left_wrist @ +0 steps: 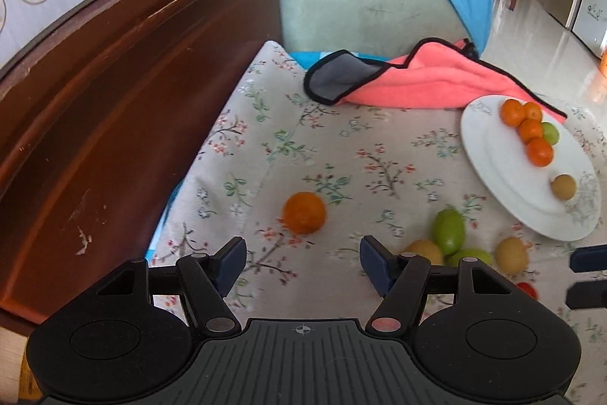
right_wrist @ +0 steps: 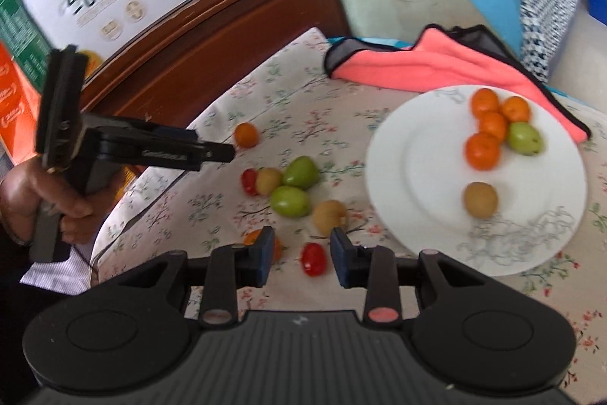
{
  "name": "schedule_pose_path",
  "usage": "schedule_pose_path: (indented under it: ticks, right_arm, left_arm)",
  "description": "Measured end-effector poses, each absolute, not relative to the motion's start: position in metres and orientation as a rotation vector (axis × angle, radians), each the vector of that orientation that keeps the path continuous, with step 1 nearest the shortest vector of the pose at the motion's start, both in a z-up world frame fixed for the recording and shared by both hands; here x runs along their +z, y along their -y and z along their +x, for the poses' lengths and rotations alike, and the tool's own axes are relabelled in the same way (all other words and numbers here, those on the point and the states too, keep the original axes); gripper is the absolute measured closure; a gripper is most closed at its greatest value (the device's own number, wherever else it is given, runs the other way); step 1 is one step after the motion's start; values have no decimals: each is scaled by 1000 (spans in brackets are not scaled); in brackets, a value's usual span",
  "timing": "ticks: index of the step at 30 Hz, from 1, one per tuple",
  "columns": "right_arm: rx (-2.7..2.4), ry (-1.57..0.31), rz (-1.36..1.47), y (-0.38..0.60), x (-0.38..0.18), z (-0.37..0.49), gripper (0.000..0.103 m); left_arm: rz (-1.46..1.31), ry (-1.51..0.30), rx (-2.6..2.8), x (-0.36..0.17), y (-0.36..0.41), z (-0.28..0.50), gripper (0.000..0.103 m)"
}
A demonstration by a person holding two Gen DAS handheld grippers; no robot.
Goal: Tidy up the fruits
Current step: 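Move both open grippers back from the plate to the fruit pile, then grasp an orange with the left gripper while the right grasps a mandarin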
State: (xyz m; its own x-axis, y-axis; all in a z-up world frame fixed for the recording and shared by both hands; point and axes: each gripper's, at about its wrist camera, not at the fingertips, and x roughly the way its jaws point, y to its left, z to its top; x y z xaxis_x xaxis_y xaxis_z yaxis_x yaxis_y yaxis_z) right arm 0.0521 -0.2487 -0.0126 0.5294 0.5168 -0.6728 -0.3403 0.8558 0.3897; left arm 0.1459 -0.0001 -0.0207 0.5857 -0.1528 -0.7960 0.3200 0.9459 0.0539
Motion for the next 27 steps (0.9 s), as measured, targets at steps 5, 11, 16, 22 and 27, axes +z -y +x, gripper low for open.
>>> schedule_pose_path:
  ticks: [5,11,16,22,27]
  right_arm:
    - [564,-883,201,236,-16,53,67]
    - [613,-897,158,219,-22,54,66]
    - [633,-894,111,205,-25,54,59]
    - [632,-896,60,196,-29,56,56]
    - [628,-896,32,191,-34,58,56]
  left_arm:
    - [176,-884,-285,-28,-7,156,38]
    - [169,-864,-316,-35,-5,163,38]
    - [152,-859,-326,-41,-1,168,38]
    - [154,-866,-333,-49,2,174,43]
    - [137,-874,-332,-56,-1,177,49]
